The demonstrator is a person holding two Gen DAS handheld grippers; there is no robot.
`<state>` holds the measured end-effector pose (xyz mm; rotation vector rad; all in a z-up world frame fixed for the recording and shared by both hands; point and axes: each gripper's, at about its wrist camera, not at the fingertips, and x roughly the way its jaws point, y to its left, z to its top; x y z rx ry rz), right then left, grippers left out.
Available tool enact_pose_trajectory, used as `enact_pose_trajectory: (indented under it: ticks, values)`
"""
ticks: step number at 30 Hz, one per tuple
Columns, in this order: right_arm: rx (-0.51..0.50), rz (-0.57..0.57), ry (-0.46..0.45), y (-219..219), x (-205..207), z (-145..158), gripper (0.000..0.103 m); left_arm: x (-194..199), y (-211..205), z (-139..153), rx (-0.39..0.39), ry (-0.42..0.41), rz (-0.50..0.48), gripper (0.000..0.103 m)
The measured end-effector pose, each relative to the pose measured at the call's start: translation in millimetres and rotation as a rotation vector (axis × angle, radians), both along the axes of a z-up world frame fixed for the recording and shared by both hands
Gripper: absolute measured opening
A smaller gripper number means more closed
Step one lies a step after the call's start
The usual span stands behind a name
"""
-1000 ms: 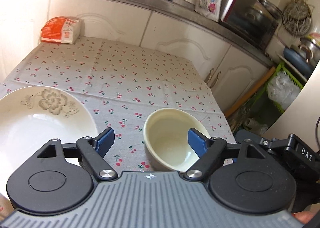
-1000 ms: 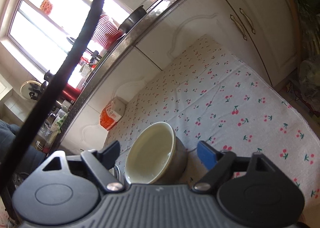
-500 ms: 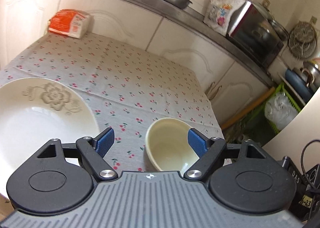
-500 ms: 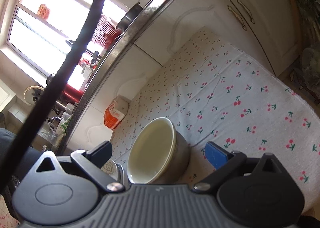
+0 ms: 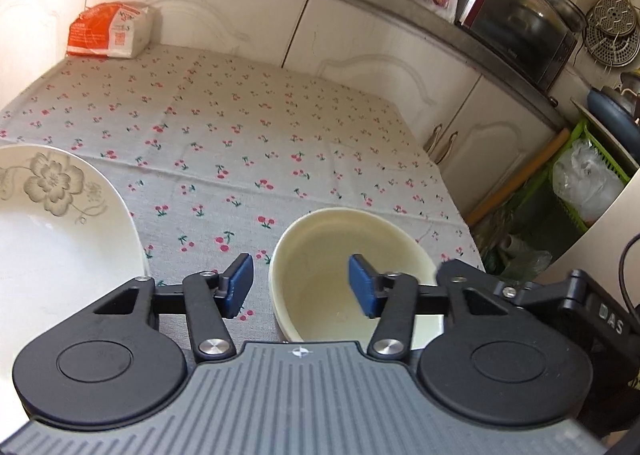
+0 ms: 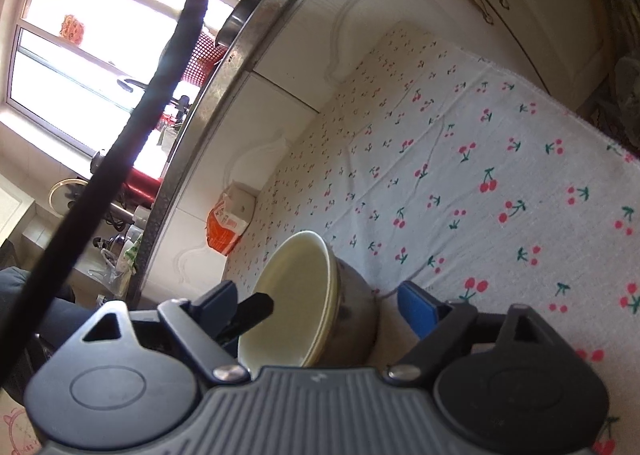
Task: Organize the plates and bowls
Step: 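Grasp the rim of the nested bowl stack with both grippers, then lift and carry the bowl stack with both grippers over the flower plate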
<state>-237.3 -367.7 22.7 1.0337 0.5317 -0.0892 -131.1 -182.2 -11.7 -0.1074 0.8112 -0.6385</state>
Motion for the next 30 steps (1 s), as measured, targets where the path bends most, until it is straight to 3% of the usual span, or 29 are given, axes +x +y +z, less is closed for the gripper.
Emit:
enact_pose_trajectory:
  ticks: [3, 12, 25, 30]
  values:
    - [0.007, 0.003, 0.016, -1, 4, -5, 0.066, 3, -2, -6, 0.008, 0.003, -0.002, 0.042]
    - [-0.001, 0.026, 0.058, 0, 12, -13, 0.046, 4, -2, -17, 0.019, 0.02, -0.028, 0.034]
    - [0.113, -0.018, 0.058, -3, 5, -12, 0.047, -4, 21, -8, -0.053, 0.051, 0.011, 0.03]
    - [0.1, -0.019, 0.062, 6, 9, -4, 0.047, -6, 36, -1, -0.086, 0.064, 0.044, 0.03]
